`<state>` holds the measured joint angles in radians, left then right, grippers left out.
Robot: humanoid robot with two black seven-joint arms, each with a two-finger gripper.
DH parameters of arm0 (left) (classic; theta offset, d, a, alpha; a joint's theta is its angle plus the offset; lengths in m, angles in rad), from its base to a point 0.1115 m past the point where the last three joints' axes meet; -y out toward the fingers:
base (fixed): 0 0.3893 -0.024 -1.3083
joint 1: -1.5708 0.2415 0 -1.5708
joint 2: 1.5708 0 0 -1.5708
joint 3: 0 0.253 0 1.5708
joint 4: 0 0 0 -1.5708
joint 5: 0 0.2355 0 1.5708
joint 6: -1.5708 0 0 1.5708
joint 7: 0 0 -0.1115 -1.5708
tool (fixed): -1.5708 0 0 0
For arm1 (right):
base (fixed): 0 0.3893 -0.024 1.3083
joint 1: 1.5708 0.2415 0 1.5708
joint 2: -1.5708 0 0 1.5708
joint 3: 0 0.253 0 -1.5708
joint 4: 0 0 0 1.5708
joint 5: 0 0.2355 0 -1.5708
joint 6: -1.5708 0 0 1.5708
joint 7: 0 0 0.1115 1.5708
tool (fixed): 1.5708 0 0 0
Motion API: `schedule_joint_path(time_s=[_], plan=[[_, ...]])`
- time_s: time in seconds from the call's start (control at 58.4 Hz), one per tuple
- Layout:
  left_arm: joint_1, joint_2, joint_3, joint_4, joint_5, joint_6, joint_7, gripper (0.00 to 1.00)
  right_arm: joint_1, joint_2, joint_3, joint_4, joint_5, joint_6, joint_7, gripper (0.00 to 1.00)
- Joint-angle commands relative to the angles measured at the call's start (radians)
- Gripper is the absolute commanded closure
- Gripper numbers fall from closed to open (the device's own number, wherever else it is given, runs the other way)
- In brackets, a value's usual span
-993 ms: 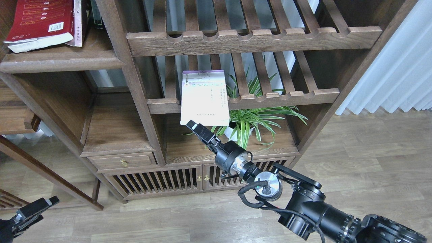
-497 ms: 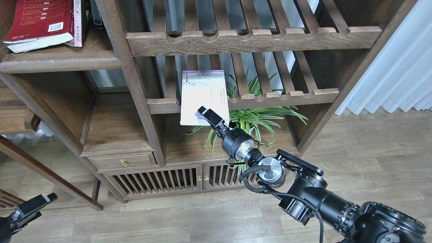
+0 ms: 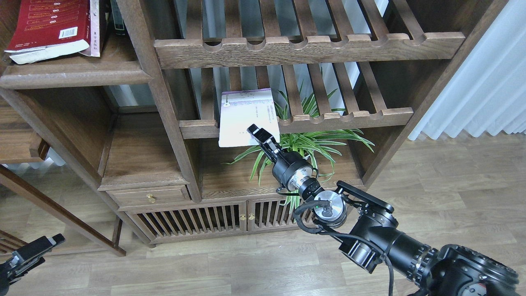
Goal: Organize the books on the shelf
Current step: 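Pull the white book off the middle shelf with the right gripper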
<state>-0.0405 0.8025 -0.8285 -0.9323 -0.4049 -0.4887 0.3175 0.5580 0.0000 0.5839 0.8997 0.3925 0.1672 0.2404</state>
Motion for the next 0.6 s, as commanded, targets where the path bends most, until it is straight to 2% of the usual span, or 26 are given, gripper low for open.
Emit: schedule_joint_path(time_s=[0.0, 0.103, 0.206, 0.223, 0.325, 0.462, 0.582], plan=[[0.001, -0.005, 0.0, 0.007, 0.0, 0.0, -0.002, 0.01, -0.006, 0.0, -0.001, -0.004, -0.012, 0.028, -0.006, 0.97], [-0.001, -0.017, 0.0, 0.017, 0.0, 0.0, -0.002, 0.01, -0.01, 0.0, 0.008, 0.01, -0.024, 0.04, -0.007, 0.97], [-0.002, -0.037, 0.0, 0.04, -0.002, 0.0, -0.002, 0.01, -0.035, 0.0, 0.03, 0.057, -0.027, 0.13, -0.012, 0.98], [-0.002, -0.055, -0.001, 0.059, -0.002, 0.0, -0.005, 0.01, -0.079, 0.0, 0.043, 0.105, -0.049, 0.188, -0.013, 0.98], [-0.002, -0.08, -0.001, 0.083, -0.002, 0.0, -0.006, 0.01, -0.151, 0.0, 0.048, 0.206, -0.078, 0.235, -0.015, 0.98], [-0.01, -0.137, 0.002, 0.122, -0.002, 0.0, -0.005, 0.01, -0.268, -0.132, 0.048, 0.335, -0.084, 0.313, -0.016, 0.99], [-0.03, -0.207, 0.003, 0.144, -0.003, 0.0, -0.009, 0.01, -0.328, -0.23, 0.033, 0.346, -0.093, 0.322, -0.018, 0.99]])
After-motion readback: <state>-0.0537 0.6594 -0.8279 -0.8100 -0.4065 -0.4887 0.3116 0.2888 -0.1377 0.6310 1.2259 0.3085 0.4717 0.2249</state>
